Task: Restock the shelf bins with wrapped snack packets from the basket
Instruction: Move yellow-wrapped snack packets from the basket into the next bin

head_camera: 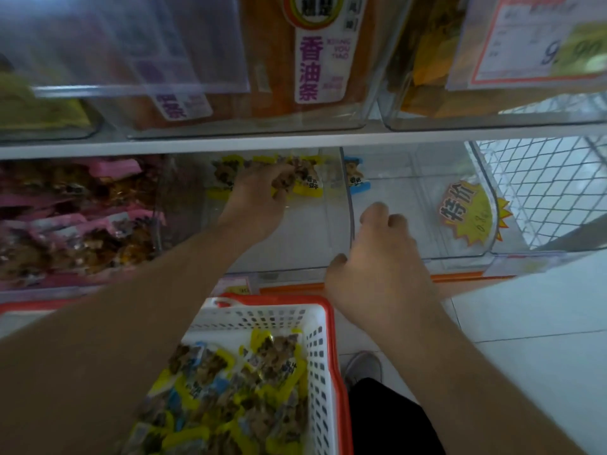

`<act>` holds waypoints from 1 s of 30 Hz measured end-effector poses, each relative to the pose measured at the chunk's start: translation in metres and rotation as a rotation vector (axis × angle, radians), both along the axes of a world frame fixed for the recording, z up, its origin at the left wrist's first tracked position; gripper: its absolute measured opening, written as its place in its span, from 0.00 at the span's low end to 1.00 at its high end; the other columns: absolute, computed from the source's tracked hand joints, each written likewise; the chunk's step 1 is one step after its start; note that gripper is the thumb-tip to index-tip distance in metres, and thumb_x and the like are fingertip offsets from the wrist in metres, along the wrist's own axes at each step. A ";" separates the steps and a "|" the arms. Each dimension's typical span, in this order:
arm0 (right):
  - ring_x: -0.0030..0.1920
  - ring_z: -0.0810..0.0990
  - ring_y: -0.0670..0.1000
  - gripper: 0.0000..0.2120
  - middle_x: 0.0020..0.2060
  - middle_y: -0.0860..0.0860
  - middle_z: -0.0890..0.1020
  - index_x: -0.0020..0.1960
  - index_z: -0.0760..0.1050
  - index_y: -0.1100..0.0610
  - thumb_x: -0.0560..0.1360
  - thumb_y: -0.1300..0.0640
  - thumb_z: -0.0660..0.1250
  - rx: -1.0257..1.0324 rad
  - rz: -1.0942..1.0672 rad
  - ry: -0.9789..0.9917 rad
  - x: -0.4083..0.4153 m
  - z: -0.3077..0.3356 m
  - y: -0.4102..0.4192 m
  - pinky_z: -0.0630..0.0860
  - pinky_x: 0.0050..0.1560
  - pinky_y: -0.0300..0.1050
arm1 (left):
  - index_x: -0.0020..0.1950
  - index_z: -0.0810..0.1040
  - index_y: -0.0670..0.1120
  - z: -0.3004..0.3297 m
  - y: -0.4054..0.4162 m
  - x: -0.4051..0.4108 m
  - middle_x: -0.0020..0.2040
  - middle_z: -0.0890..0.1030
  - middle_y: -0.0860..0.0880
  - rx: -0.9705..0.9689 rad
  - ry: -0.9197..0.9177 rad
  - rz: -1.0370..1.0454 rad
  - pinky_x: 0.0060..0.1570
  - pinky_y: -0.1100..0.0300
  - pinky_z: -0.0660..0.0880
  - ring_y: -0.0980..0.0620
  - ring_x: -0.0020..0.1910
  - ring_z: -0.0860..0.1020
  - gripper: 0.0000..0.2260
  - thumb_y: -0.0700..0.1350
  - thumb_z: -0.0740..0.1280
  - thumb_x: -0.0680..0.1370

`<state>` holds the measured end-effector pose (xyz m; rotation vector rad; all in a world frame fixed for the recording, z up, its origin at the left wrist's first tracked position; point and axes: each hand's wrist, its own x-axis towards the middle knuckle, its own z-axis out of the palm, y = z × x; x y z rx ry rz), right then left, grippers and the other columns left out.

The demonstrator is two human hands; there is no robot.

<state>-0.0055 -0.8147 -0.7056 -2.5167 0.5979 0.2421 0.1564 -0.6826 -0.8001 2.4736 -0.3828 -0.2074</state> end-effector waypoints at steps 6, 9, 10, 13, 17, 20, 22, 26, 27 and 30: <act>0.46 0.78 0.50 0.12 0.49 0.49 0.77 0.57 0.74 0.54 0.75 0.63 0.70 0.035 0.148 -0.179 -0.006 0.025 0.036 0.79 0.44 0.48 | 0.57 0.82 0.58 0.063 0.078 -0.094 0.49 0.81 0.59 -0.089 -0.034 -0.002 0.43 0.71 0.73 0.60 0.46 0.79 0.11 0.43 0.67 0.82; 0.40 0.80 0.48 0.08 0.42 0.48 0.81 0.47 0.78 0.52 0.76 0.64 0.69 0.113 0.414 0.070 -0.018 0.017 0.064 0.75 0.35 0.45 | 0.54 0.82 0.59 0.077 0.131 -0.147 0.46 0.80 0.60 -0.125 -0.012 0.070 0.43 0.67 0.75 0.60 0.45 0.78 0.11 0.42 0.69 0.80; 0.41 0.81 0.49 0.07 0.43 0.49 0.82 0.47 0.79 0.52 0.77 0.64 0.69 0.102 0.493 0.168 -0.021 0.010 0.074 0.78 0.36 0.46 | 0.54 0.81 0.60 0.079 0.149 -0.162 0.47 0.80 0.60 -0.107 -0.005 0.096 0.43 0.66 0.75 0.60 0.45 0.78 0.11 0.42 0.68 0.80; 0.50 0.82 0.54 0.06 0.51 0.53 0.83 0.54 0.80 0.54 0.79 0.61 0.67 -0.055 0.692 0.409 -0.028 -0.024 0.099 0.82 0.50 0.49 | 0.59 0.80 0.57 0.072 0.210 -0.198 0.53 0.77 0.58 -0.007 -0.061 0.246 0.51 0.58 0.77 0.60 0.49 0.75 0.13 0.40 0.68 0.79; 0.60 0.80 0.58 0.16 0.59 0.54 0.80 0.68 0.74 0.54 0.80 0.60 0.67 -0.038 0.645 0.496 -0.050 -0.098 0.124 0.79 0.58 0.50 | 0.74 0.71 0.50 0.053 0.276 -0.226 0.71 0.69 0.47 0.333 -0.010 0.475 0.66 0.34 0.71 0.39 0.68 0.68 0.29 0.37 0.72 0.74; 0.76 0.69 0.65 0.35 0.82 0.58 0.61 0.84 0.57 0.44 0.81 0.53 0.66 -0.145 0.586 0.554 -0.064 -0.149 0.128 0.73 0.73 0.57 | 0.79 0.61 0.51 0.048 0.288 -0.234 0.80 0.53 0.50 0.427 0.200 0.509 0.74 0.36 0.60 0.39 0.76 0.57 0.34 0.42 0.69 0.75; 0.77 0.67 0.67 0.37 0.83 0.59 0.57 0.85 0.54 0.43 0.81 0.53 0.65 -0.213 0.573 0.579 -0.069 -0.171 0.130 0.73 0.73 0.59 | 0.80 0.59 0.52 0.046 0.287 -0.235 0.80 0.49 0.50 0.410 0.217 0.487 0.76 0.36 0.56 0.40 0.78 0.53 0.33 0.44 0.68 0.77; 0.64 0.77 0.65 0.32 0.71 0.61 0.67 0.78 0.62 0.47 0.78 0.57 0.69 -0.333 0.557 0.521 -0.071 -0.184 0.147 0.81 0.62 0.59 | 0.77 0.65 0.51 0.048 0.292 -0.230 0.80 0.50 0.50 0.407 0.236 0.488 0.77 0.36 0.56 0.40 0.79 0.52 0.28 0.49 0.68 0.78; 0.63 0.78 0.65 0.30 0.69 0.60 0.67 0.76 0.63 0.47 0.77 0.57 0.69 -0.339 0.558 0.522 -0.070 -0.185 0.150 0.81 0.61 0.58 | 0.76 0.67 0.51 0.048 0.293 -0.228 0.79 0.52 0.49 0.391 0.247 0.501 0.77 0.37 0.55 0.40 0.79 0.52 0.27 0.50 0.69 0.78; 0.59 0.79 0.60 0.19 0.60 0.53 0.74 0.63 0.72 0.46 0.74 0.53 0.72 -0.188 0.535 0.496 -0.062 -0.171 0.154 0.82 0.56 0.54 | 0.73 0.71 0.49 0.052 0.291 -0.221 0.75 0.61 0.46 0.280 0.191 0.548 0.75 0.39 0.62 0.39 0.76 0.58 0.23 0.47 0.69 0.78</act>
